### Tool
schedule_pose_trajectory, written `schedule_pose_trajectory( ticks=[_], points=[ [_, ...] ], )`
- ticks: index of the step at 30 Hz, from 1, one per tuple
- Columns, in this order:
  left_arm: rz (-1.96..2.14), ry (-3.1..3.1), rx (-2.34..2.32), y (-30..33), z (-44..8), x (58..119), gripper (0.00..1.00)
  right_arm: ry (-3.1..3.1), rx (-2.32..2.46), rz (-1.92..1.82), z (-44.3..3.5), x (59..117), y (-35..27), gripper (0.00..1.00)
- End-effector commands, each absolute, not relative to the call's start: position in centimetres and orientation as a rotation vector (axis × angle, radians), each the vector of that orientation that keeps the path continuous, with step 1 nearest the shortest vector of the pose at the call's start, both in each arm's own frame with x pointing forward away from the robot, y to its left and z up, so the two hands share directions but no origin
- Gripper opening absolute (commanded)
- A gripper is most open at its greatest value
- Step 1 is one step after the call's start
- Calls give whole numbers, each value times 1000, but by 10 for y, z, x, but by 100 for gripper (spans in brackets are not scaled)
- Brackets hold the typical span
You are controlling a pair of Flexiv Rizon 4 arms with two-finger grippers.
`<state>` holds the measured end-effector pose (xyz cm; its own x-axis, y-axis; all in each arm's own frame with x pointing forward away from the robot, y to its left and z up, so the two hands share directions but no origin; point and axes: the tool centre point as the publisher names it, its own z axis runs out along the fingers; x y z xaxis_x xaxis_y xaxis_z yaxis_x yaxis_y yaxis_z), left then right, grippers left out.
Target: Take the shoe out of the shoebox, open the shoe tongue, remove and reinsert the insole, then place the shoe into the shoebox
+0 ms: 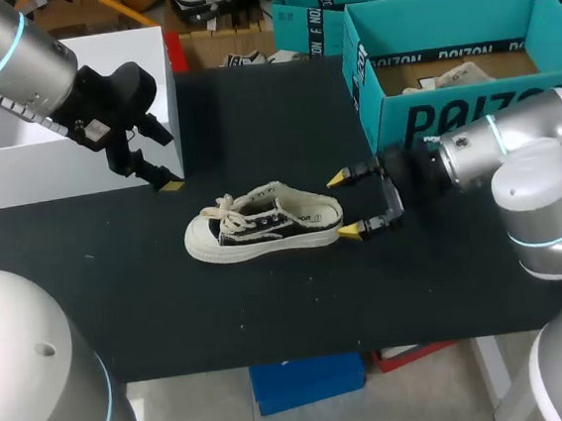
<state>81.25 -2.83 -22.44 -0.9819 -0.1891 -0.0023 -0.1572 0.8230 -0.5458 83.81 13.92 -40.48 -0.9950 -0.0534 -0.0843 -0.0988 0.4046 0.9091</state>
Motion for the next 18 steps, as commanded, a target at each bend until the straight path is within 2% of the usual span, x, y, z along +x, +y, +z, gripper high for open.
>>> schedule_pose_trajectory(
  ticks=[1, 18],
  points=[
    [-878, 2941, -278, -28, -226, 812, 100, 2605, -138, 1685, -410, 843, 152, 100],
    [-878, 2941, -278, -28, -226, 812, 100, 2568, -87, 1726, -430, 840, 167, 100]
  ],
)
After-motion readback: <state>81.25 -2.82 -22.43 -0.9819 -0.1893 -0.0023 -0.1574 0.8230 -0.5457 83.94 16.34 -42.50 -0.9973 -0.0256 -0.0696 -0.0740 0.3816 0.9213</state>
